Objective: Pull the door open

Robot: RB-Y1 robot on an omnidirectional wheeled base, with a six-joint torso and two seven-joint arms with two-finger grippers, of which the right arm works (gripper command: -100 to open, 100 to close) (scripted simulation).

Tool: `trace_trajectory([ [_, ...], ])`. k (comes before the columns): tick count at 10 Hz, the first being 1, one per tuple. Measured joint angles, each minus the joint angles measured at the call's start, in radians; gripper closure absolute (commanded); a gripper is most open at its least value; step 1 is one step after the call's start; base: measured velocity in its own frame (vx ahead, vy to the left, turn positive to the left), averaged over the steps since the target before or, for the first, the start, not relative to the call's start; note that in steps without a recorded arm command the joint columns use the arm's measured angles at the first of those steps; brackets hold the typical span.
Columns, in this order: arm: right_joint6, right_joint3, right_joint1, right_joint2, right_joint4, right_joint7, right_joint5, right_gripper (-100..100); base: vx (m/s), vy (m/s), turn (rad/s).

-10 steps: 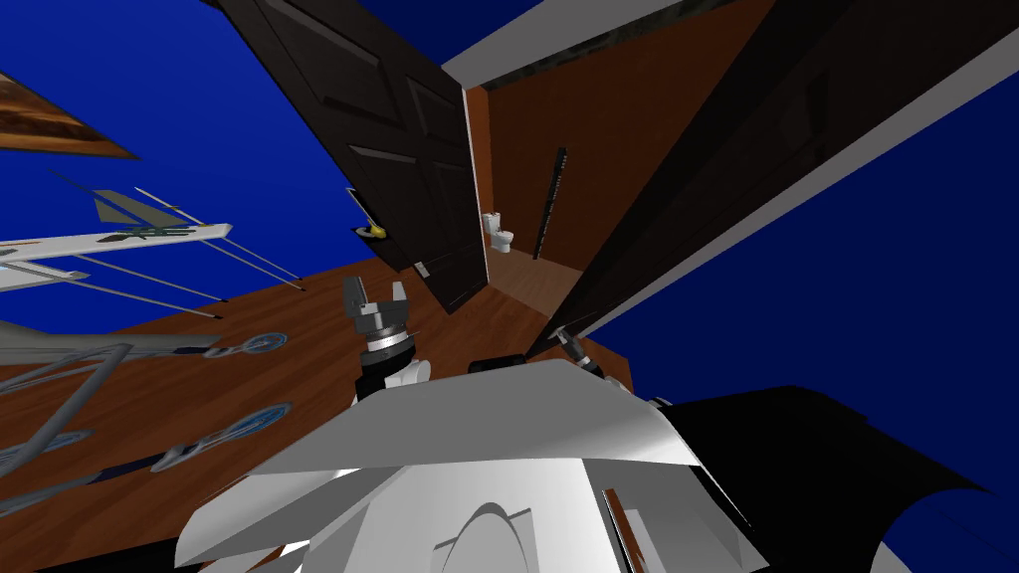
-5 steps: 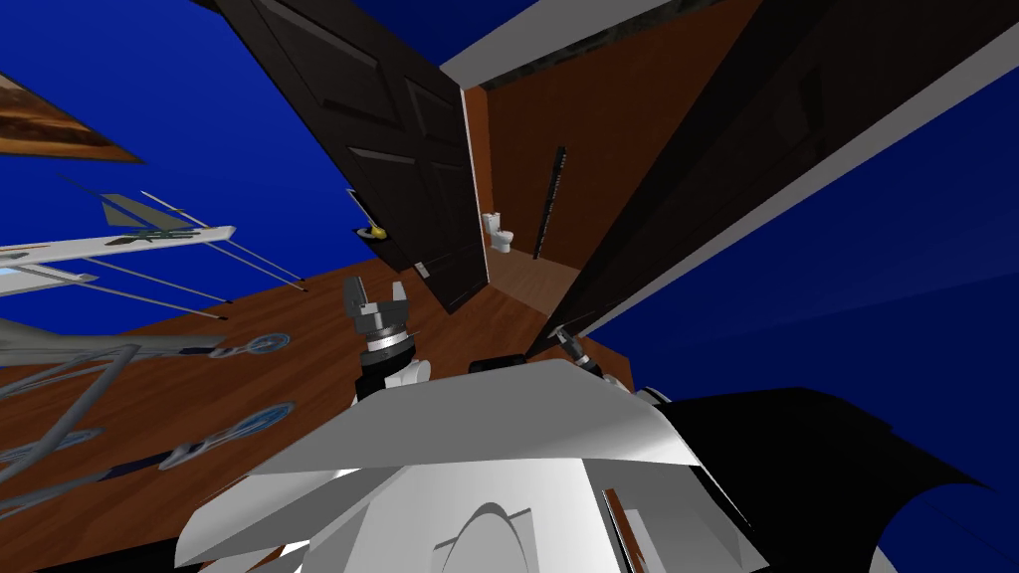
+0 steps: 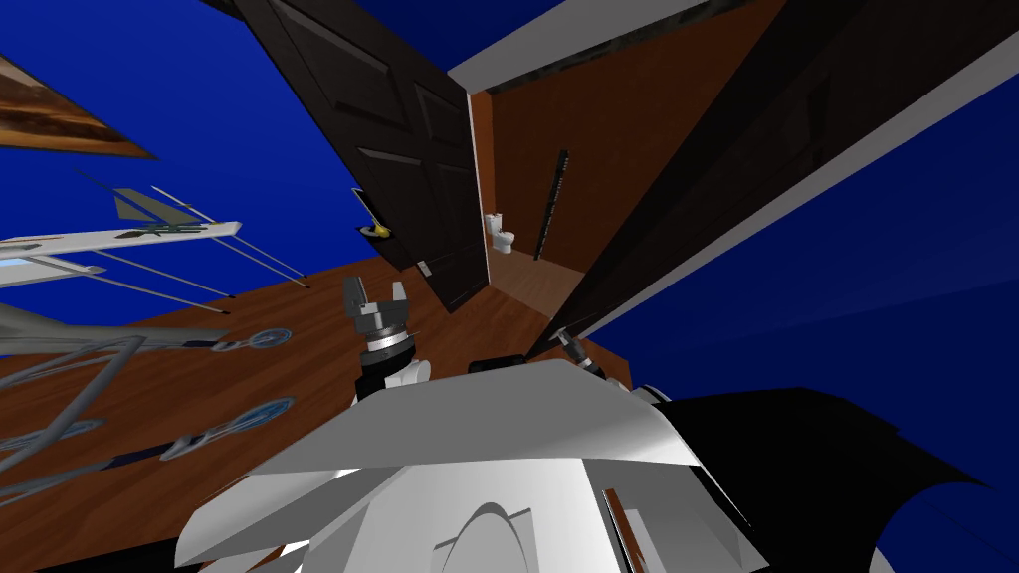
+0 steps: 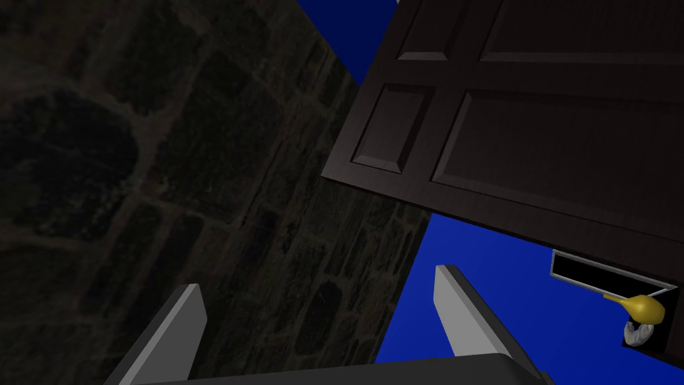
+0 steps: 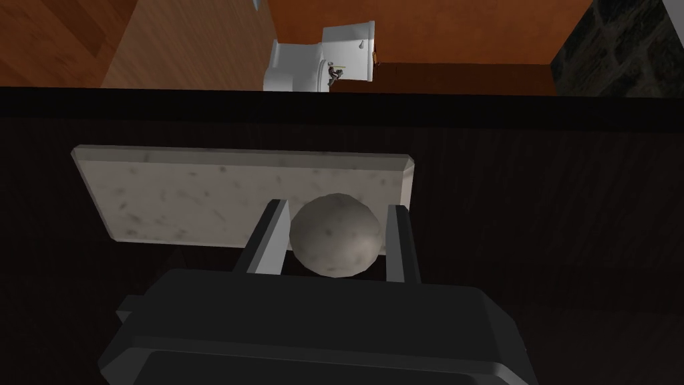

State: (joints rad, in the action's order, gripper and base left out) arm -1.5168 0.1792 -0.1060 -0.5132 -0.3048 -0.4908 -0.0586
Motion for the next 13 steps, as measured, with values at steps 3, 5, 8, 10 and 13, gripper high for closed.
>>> trace_trajectory([
  [3,0.082,-0.006,-0.04,-0.002,-0.13,0.0,0.002,100,-0.117,-0.044,0.067],
  [5,0.042,-0.001,0.009,0.01,-0.063,0.004,-0.003,100,-0.006,0.004,-0.011],
  [8,0.066,-0.007,0.03,0.015,-0.035,0.006,-0.002,100,-0.1,-0.034,0.064],
  [10,0.067,-0.006,0.03,0.015,-0.027,0.007,-0.003,100,-0.008,0.003,-0.025],
  [13,0.066,-0.01,0.055,0.025,0.006,0.012,-0.004,100,-0.151,-0.067,0.103],
])
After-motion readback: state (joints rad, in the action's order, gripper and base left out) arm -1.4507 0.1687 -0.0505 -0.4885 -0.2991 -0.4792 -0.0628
